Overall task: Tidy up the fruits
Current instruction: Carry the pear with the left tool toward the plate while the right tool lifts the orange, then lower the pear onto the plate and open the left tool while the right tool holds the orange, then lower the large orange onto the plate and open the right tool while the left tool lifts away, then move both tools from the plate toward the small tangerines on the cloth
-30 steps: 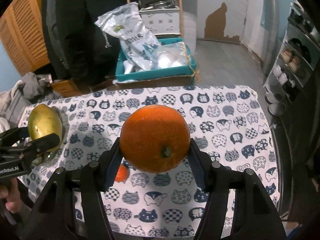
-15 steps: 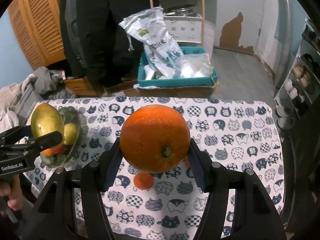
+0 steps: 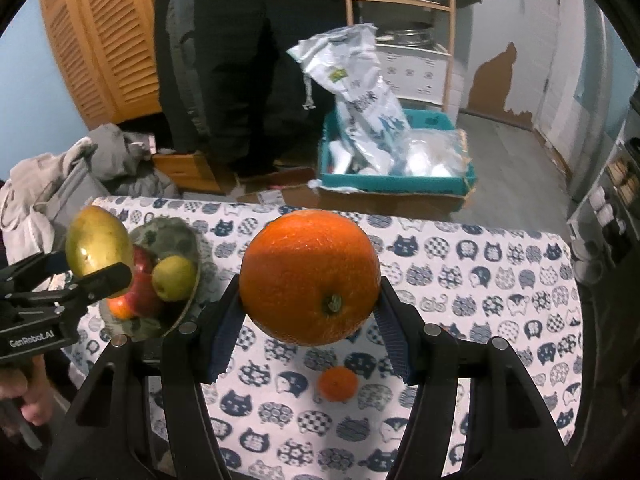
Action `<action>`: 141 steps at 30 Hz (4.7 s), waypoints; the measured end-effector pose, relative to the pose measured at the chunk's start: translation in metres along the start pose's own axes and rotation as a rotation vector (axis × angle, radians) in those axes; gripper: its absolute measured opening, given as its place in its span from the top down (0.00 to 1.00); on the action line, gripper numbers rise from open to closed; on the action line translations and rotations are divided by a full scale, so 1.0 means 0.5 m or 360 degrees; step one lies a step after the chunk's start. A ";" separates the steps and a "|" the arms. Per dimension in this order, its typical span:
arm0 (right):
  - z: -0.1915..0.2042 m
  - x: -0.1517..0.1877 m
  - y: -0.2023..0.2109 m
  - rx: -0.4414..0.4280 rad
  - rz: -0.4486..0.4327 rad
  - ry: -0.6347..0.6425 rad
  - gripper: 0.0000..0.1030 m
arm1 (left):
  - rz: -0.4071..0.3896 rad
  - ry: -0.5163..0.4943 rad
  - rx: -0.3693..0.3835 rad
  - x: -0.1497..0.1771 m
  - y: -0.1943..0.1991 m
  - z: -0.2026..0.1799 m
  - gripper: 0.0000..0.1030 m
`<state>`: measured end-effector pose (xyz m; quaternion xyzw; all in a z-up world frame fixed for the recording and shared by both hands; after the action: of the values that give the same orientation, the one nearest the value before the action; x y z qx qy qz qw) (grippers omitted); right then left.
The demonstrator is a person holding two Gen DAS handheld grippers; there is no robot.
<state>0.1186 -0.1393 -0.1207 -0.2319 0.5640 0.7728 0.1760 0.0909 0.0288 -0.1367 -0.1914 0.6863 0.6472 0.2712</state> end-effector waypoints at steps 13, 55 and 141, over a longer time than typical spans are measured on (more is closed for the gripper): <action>0.117 -0.019 -0.056 -0.0091 0.0037 0.0104 0.39 | 0.0013 0.0132 -0.0111 0.024 0.002 0.122 0.24; 0.251 0.027 -0.313 -0.0167 0.0364 0.0217 0.39 | 0.0403 0.0311 -0.0135 0.112 -0.213 0.288 0.24; 0.166 0.017 -0.030 -0.0032 0.0008 0.0227 0.25 | 0.0090 0.0204 -0.0131 0.094 0.050 0.166 0.17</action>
<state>0.1065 -0.0555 -0.1161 -0.2867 0.5677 0.7604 0.1313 0.0492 0.1176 -0.1473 -0.2239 0.6802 0.6687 0.2002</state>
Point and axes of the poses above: each gripper's, at about its wrist camera, not at the fingertips, and y roughly against the way its jaws point, z to its left, x to its underside, the point moved 3 cm from there along -y, roughly the way its jaws point, and after that the axes turned 12 degrees about -y, right-handed, at the moved point
